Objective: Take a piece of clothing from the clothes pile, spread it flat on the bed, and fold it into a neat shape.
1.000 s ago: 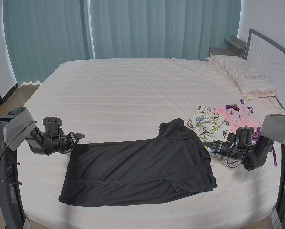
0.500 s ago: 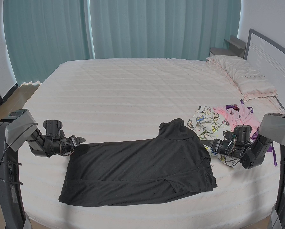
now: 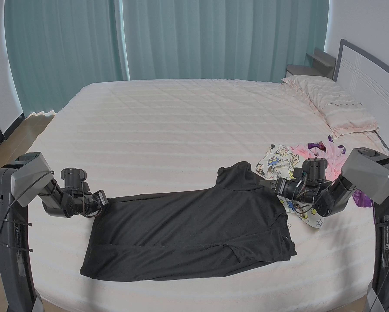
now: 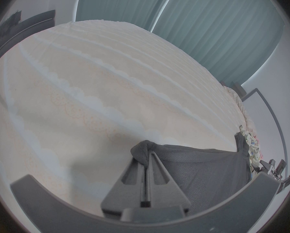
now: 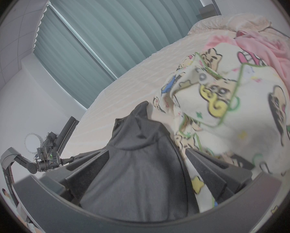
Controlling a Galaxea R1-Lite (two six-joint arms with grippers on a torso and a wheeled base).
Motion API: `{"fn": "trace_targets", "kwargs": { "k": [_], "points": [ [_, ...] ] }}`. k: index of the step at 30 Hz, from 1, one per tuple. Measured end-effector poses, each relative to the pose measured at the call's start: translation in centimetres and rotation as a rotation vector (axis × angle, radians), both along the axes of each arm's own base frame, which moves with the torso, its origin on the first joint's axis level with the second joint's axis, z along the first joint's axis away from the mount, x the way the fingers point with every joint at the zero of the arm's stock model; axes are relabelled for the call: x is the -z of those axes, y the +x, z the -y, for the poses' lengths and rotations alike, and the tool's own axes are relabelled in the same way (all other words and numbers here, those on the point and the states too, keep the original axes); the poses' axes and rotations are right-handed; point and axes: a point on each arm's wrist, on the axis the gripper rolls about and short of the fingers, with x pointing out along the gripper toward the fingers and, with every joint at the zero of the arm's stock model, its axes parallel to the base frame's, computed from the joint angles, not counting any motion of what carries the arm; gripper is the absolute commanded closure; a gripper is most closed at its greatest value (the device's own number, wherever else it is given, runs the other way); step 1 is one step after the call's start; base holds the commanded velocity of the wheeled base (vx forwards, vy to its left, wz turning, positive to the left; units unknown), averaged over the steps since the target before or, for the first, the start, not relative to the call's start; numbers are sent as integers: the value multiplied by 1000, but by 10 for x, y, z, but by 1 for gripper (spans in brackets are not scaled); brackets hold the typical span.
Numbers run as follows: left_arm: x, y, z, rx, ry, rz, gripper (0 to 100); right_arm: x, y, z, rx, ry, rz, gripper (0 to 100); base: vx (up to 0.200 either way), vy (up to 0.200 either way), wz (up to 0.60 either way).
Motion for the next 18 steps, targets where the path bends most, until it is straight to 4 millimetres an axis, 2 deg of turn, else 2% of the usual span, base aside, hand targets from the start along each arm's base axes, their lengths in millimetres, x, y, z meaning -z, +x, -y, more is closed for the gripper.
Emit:
{"fn": "trace_targets", "kwargs": {
  "k": [9, 18],
  "points": [
    [-10, -5, 1, -41, -32, -2, 100, -5, 33, -29, -11, -36, 6, 0, 0, 0, 0],
    [-18, -12, 1, -71, -61, 26, 100, -4, 60, -42, 3, -107, 22, 0, 0, 0, 0]
  ]
}}
